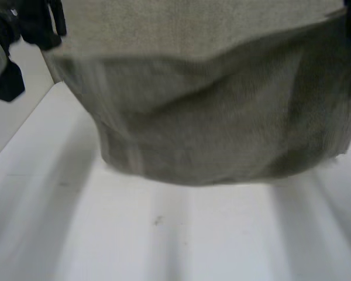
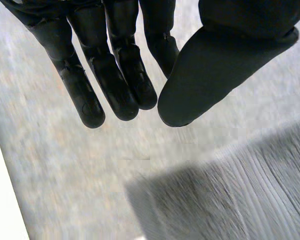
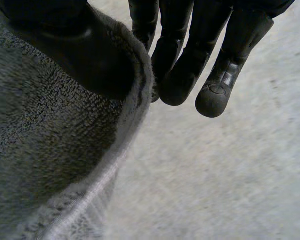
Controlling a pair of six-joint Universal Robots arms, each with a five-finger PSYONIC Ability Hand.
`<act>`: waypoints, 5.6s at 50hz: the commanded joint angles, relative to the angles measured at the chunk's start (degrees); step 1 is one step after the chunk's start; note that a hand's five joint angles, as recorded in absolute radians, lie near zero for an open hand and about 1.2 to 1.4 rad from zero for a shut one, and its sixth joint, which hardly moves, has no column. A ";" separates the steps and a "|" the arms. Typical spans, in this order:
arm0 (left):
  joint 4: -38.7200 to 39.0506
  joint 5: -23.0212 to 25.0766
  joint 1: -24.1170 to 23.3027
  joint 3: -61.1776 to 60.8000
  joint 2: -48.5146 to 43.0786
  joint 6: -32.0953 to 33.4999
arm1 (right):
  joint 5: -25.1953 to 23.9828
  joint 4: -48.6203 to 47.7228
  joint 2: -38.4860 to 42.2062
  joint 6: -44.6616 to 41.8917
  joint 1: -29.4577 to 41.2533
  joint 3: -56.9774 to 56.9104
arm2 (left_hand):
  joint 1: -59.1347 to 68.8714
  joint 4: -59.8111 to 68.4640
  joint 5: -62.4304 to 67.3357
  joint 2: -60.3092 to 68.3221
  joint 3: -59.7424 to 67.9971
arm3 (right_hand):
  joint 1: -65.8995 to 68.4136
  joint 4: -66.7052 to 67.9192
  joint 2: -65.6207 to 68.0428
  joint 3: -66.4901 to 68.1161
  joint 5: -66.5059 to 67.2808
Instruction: Fold the towel.
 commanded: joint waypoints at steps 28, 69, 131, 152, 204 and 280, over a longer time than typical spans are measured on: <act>3.01 10.49 -6.36 -7.54 -23.25 -4.02 | -2.34 5.96 19.46 -1.35 0.21 -1.97 | -55.20 -55.93 -55.55 -55.96 -55.76 | 2.75 2.97 3.69 3.43 2.76; 29.29 9.96 -10.50 -28.22 -27.10 9.42 | -2.34 1.64 21.30 -2.22 0.30 1.37 | -30.47 -31.20 -30.82 -31.23 -31.03 | 2.75 2.97 3.69 3.43 2.76; -8.33 9.17 1.10 -13.27 5.86 12.94 | -4.10 14.21 -1.47 -4.86 -2.86 -0.39 | 10.88 10.16 10.53 10.13 10.33 | 2.75 2.97 3.69 3.43 2.76; 7.19 6.90 1.37 22.03 -28.24 6.63 | -1.37 -16.85 32.63 -3.98 1.27 -26.04 | 10.88 10.16 10.53 10.13 10.33 | 2.75 2.97 3.69 3.43 2.76; 29.02 3.90 -1.18 -34.80 -18.49 15.05 | -10.43 -23.14 15.76 -0.56 1.44 38.10 | -37.71 -38.43 -38.06 -38.46 -38.26 | 2.75 2.97 3.69 3.43 2.76; 1.43 6.63 2.51 -21.01 17.99 12.68 | -11.39 7.16 -11.40 2.17 -6.99 11.95 | 10.88 10.16 10.53 10.13 10.33 | 2.75 2.97 3.69 3.43 2.76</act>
